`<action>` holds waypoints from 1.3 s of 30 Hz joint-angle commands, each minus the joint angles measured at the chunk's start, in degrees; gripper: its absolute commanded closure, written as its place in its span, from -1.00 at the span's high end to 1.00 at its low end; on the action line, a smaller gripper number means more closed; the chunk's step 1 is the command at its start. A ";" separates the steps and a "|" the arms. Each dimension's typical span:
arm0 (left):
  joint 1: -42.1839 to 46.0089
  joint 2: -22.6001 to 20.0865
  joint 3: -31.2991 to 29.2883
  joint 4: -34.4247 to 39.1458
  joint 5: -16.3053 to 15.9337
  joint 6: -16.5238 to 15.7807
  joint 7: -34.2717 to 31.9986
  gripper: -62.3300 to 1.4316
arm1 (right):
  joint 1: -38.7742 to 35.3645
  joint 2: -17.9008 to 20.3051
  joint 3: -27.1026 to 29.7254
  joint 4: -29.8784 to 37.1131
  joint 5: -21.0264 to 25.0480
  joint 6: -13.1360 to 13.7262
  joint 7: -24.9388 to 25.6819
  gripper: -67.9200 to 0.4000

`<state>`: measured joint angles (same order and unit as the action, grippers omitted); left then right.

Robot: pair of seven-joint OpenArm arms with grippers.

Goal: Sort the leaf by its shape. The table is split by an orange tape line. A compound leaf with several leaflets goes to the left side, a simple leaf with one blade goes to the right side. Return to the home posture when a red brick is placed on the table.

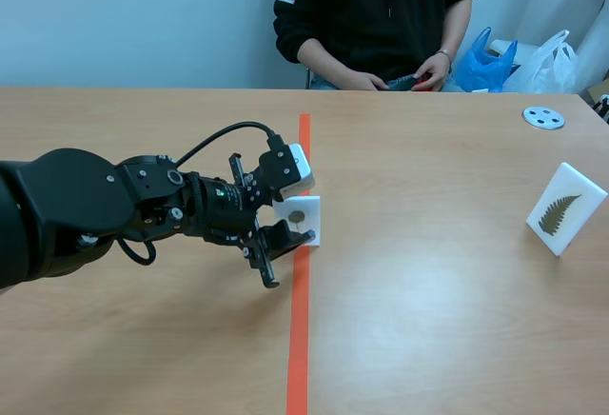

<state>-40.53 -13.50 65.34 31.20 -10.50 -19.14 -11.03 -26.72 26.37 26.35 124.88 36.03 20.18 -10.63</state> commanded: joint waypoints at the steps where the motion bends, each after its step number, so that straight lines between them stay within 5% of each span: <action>1: -1.25 0.24 -0.39 0.68 -0.57 0.15 -1.03 -0.26 | -0.11 0.74 0.11 0.04 0.22 -0.42 0.44 0.44; 16: -1.25 0.11 -0.44 0.79 -0.55 0.17 -1.62 -0.80 | -0.11 0.74 0.11 0.04 0.22 -0.42 0.44 0.44; 26: -1.18 -0.61 -1.33 0.90 -1.16 0.46 -1.84 -0.80 | -0.11 0.74 0.11 0.04 0.22 -0.42 0.44 0.44; 31: 0.13 -4.72 -7.54 4.17 -5.62 0.31 0.26 -0.80 | -0.11 0.76 0.11 0.04 0.22 -0.42 0.44 0.44; 39: 6.14 -14.47 -19.91 9.70 -17.46 -0.42 3.39 -0.80 | -0.11 0.76 0.11 0.04 0.22 -0.42 0.44 0.44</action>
<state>-34.81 -27.70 45.84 40.05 -27.03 -19.18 -7.03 -26.72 26.37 26.35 124.88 36.03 20.21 -10.63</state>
